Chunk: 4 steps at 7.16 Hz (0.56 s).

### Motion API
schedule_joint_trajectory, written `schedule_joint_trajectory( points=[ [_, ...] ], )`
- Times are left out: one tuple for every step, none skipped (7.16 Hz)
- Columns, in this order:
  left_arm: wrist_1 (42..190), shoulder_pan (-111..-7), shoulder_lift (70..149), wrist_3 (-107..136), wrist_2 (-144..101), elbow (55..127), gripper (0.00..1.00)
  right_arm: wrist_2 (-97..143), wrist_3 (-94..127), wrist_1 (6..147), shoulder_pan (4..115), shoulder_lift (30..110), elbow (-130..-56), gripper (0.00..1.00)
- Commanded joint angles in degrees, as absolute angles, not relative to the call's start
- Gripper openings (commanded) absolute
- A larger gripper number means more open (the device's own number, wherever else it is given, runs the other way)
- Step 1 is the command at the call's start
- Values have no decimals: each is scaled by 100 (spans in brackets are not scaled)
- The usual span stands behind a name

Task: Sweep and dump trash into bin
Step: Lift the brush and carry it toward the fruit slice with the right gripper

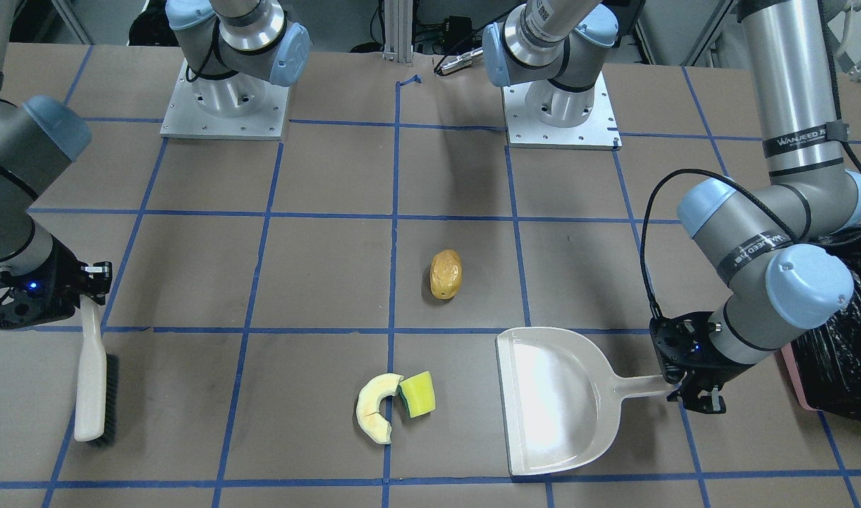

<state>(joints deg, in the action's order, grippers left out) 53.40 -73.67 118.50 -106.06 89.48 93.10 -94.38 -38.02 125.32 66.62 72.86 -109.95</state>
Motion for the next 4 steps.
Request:
schedule_joint_trajectory(
  points=[
    [5187,-7391,11769,-10643,9008,9378,0,-9431,-3780,12428,6662,7295,-10969,0],
    [5151,-7409,11751,-10626,9009,9387,0,-9431,-3649,12376,6671,7382,-10925,0],
    [5150,-7461,11751,-10582,9017,9395,0,-9431,-3186,12123,6723,7409,-10777,0],
    [5124,-7471,11742,-10573,9035,9456,0,-9335,-2868,11589,6863,7487,-10549,0]
  ],
)
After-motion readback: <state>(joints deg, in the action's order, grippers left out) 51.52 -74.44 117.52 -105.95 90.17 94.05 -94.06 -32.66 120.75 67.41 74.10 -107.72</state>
